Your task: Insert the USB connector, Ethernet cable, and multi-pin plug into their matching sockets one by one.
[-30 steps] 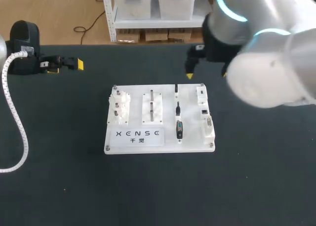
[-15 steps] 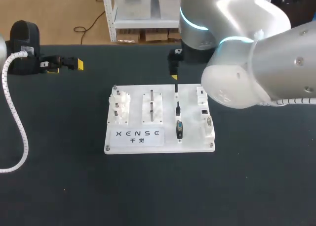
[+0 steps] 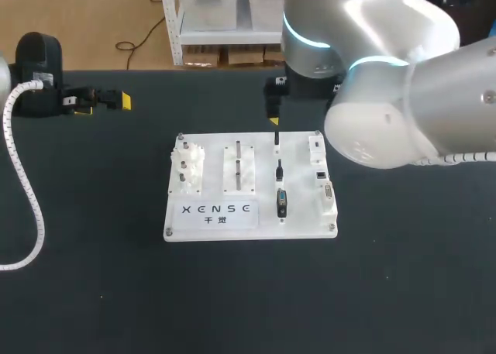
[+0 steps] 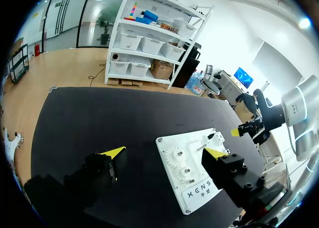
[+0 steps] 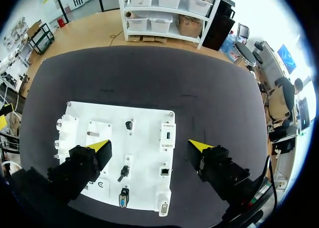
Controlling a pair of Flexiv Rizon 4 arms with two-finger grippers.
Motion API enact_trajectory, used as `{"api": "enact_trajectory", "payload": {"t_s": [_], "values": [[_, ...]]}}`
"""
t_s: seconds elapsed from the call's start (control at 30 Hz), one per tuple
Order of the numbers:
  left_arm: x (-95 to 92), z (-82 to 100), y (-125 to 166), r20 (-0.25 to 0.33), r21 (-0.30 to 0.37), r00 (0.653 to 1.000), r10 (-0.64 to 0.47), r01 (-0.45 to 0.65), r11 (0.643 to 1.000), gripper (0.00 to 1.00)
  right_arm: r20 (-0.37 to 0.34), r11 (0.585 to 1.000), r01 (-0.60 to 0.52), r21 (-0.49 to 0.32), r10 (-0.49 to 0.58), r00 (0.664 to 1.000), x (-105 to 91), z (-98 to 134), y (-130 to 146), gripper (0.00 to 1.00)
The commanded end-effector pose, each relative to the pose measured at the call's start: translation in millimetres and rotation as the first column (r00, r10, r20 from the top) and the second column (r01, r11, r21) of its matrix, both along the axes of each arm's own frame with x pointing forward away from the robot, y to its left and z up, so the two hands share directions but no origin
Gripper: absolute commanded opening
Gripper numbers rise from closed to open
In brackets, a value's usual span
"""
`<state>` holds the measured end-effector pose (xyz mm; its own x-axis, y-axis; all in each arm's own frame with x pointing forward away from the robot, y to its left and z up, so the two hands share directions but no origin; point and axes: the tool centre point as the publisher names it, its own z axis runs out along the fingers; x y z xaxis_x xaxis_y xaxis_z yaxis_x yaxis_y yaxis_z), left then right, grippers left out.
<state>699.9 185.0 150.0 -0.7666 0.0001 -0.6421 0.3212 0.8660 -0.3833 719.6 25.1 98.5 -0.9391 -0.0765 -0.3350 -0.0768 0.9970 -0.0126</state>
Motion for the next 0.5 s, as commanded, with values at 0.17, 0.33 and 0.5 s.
{"api": "enact_trajectory", "payload": {"t_s": [0.17,0.33,0.5], "values": [[0.0,0.0,0.0,0.000,0.000,1.000,0.000,0.000,1.000,1.00,-0.039,0.999,0.047,-0.027,-0.048,0.998,26.3,-13.0,11.4,1.00],[0.0,0.0,0.0,0.000,0.000,1.000,0.000,0.000,1.000,1.00,-0.112,0.995,0.094,-0.034,-0.097,0.989,34.5,-18.9,26.2,1.00],[0.0,0.0,0.0,0.000,0.000,1.000,0.000,0.000,1.000,1.00,-0.151,0.992,0.114,-0.057,-0.121,0.981,36.5,-29.4,33.6,1.00]]}}
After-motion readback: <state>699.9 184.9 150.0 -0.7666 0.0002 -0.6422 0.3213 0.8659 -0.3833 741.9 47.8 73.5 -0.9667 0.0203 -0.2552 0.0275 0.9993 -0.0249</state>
